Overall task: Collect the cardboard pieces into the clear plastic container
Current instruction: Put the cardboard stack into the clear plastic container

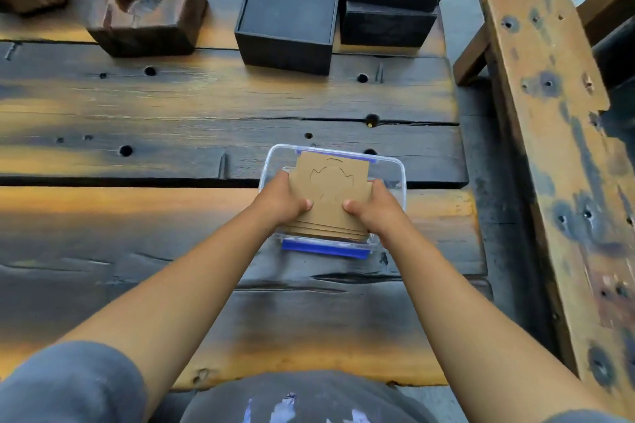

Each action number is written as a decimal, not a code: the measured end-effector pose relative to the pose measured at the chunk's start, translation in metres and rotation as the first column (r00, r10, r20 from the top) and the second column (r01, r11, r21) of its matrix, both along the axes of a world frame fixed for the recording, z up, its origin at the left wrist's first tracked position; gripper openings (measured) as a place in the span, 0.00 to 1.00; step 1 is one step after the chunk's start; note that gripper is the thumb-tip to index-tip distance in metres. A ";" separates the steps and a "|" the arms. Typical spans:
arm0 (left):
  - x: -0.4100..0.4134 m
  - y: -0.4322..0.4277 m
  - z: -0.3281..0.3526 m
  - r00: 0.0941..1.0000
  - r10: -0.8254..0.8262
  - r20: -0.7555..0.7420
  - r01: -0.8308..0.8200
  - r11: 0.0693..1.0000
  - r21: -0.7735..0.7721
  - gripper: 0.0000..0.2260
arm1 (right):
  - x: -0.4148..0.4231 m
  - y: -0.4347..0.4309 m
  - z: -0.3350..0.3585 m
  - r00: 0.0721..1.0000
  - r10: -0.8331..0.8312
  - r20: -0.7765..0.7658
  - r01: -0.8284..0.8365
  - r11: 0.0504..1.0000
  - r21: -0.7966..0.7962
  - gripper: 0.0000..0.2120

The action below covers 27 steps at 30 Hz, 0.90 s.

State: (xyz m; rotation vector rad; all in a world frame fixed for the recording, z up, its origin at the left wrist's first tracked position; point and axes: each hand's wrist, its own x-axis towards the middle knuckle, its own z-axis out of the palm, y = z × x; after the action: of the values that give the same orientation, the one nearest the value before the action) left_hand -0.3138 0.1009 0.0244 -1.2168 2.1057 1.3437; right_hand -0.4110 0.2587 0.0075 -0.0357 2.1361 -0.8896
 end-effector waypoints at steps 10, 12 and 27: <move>-0.002 -0.002 -0.025 0.985 -0.108 0.136 0.119 0.990 -0.077 0.24 | -0.010 -0.004 -0.025 0.990 0.140 0.015 -0.140 0.971 0.192 0.26; 0.000 -0.002 -0.025 0.987 -0.100 0.124 0.109 0.992 -0.065 0.24 | -0.011 0.000 -0.025 0.994 0.107 0.028 -0.109 0.984 0.144 0.24; 0.025 0.009 0.021 0.981 -0.193 0.015 0.193 0.970 -0.147 0.28 | 0.026 0.010 0.011 0.951 0.208 -0.229 -0.143 0.952 0.271 0.35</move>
State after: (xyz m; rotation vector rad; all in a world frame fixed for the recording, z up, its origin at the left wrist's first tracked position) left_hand -0.2891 0.1096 0.0451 -1.0339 2.2914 1.1192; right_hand -0.3855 0.2682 0.0188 -0.2207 2.4273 -0.5260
